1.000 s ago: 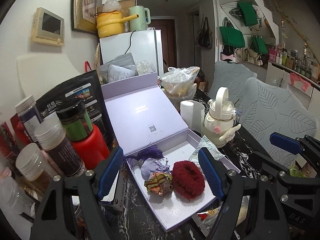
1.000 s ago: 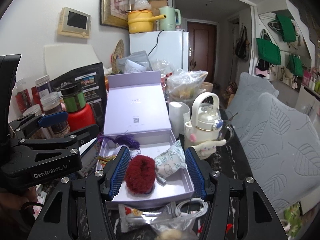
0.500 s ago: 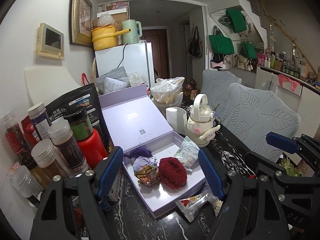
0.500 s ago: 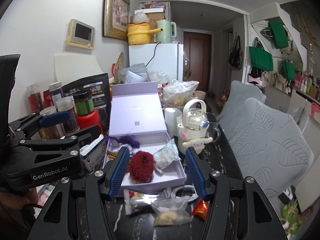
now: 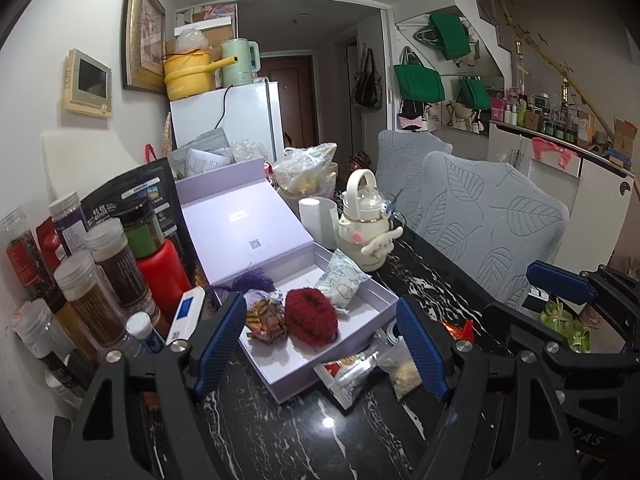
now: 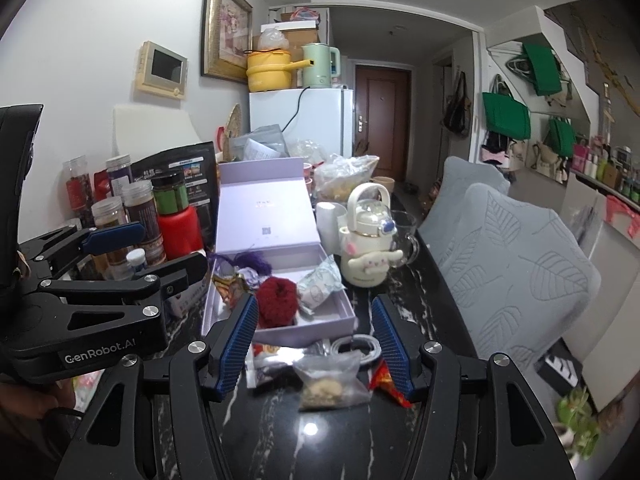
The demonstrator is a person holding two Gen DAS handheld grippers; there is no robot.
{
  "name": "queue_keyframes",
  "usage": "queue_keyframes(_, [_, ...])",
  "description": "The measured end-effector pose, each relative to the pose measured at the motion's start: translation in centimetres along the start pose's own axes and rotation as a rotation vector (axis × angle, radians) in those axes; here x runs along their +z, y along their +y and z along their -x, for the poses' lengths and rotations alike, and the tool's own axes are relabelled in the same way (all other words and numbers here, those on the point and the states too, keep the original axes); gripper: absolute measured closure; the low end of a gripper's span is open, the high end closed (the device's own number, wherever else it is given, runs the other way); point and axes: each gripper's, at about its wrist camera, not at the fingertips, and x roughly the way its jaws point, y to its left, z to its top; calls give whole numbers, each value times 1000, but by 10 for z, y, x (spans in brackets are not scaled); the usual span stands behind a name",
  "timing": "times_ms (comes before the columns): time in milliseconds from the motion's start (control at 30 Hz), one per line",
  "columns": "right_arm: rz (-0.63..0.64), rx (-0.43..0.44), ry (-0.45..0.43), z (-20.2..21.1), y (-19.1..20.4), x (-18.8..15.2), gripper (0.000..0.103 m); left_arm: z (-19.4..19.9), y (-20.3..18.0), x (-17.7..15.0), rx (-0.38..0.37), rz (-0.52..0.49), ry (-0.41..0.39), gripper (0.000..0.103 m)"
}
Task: Organize soft objects
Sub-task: 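Withdraw both tools from the box toward the packets on the table, then grasp the silver snack packet with the left tool while the right tool grasps the red candy packet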
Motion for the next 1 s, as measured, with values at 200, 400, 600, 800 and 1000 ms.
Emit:
queue_keyframes(200, [-12,-25,23,9,-6,-21,43,-5,-11,-16,-28,-8,31,26])
queue_keyframes(400, [-39,-32,53,10,-17,-40,42,-12,-17,-34,-40,-5,57,26])
queue_keyframes(600, [-68,-24,94,2,-25,-60,41,-26,-14,-52,-32,9,96,26])
queue_keyframes(800, [-92,-7,153,-16,-31,-83,37,-46,-12,-72,-47,8,156,26])
queue_keyframes(1000, [-117,13,211,-39,-35,-104,32,-67,-8,-86,-75,32,208,26])
